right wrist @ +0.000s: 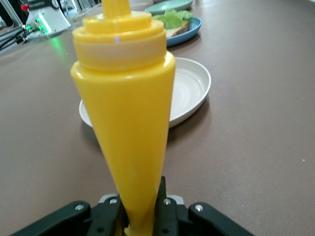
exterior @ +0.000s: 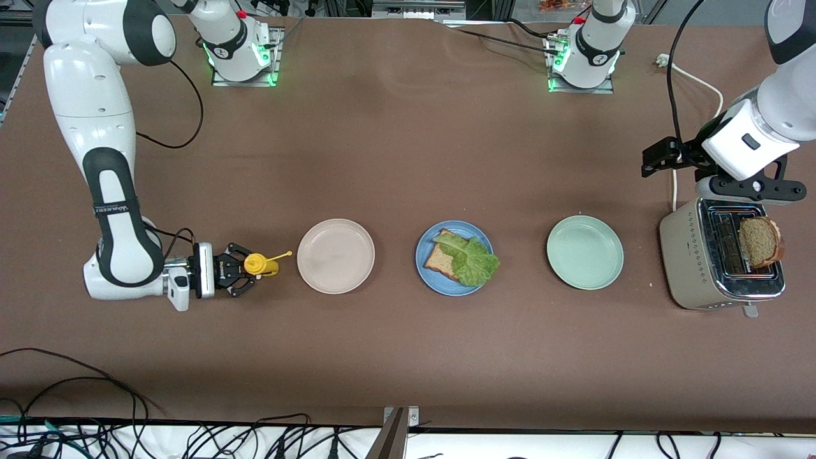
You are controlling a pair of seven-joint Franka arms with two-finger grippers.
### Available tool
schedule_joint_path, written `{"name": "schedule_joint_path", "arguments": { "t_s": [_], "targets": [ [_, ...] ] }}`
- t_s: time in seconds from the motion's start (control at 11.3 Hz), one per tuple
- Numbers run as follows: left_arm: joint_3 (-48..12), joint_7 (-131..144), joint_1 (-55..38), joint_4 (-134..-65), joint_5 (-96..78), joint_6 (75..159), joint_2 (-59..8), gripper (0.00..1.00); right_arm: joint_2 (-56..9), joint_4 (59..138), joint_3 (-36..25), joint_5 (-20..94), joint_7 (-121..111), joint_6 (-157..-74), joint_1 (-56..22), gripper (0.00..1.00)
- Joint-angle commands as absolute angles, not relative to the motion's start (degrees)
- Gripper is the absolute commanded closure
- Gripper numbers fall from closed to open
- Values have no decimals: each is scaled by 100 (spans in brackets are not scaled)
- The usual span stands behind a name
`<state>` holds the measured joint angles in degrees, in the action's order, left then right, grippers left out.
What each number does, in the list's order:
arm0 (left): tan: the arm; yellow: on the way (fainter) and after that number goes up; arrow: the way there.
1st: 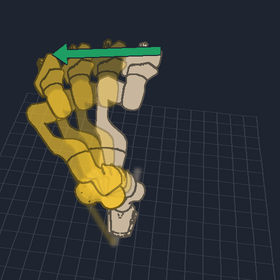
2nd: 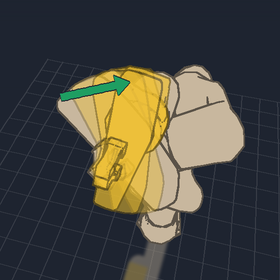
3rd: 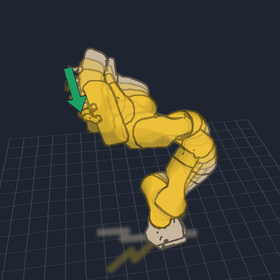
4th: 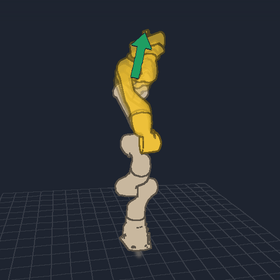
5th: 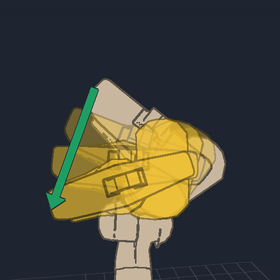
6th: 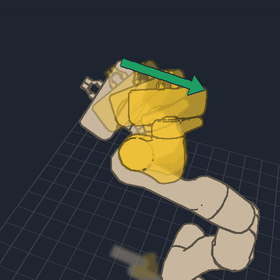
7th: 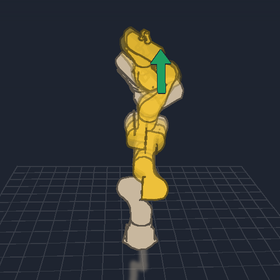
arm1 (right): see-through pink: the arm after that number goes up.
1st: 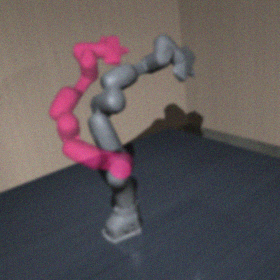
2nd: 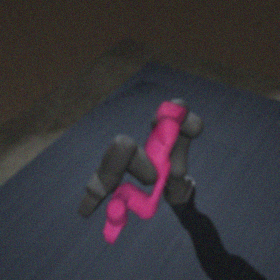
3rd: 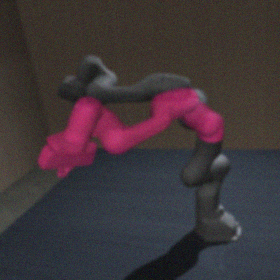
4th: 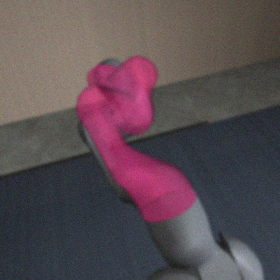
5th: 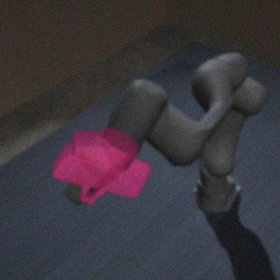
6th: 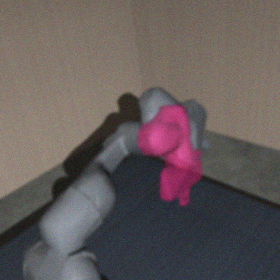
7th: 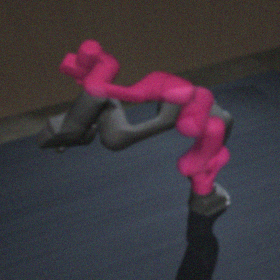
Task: Make sandwich in blue plate with both arms
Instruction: 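Set the yellow bottle upright and open the right gripper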
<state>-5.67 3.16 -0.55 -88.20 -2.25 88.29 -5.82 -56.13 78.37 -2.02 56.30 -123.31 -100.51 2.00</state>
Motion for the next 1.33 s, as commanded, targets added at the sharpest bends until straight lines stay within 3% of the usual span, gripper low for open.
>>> {"name": "schedule_joint_path", "arguments": {
  "t_s": [0.0,0.09,0.18,0.27,0.35,0.44,1.24],
  "targets": [
    [-545,378,-44,-8736,-97,8780,-571,0,-5616,7884,-97,5836,-12498,-10063,281,100],
    [-545,378,-44,-8736,-44,8780,-571,0,-5625,7884,-97,5836,-12489,-10072,281,99],
    [-554,378,-53,-8736,34,8789,-571,0,-5625,7884,-97,5836,-12463,-10064,290,84],
    [-554,378,-53,-8736,53,8806,-580,0,-5634,7884,-97,5836,-12463,-10072,290,58],
    [-554,378,-53,-8728,53,8807,-580,0,-5634,7875,-114,5845,-12480,-10072,299,25],
    [-554,387,-53,-8728,53,8815,-571,0,-5642,7875,-114,5853,-12507,-10064,308,0],
    [-475,396,9,-8525,44,8833,-571,0,-5608,7796,-527,5538,-12858,-10028,343,0]
  ]
}}
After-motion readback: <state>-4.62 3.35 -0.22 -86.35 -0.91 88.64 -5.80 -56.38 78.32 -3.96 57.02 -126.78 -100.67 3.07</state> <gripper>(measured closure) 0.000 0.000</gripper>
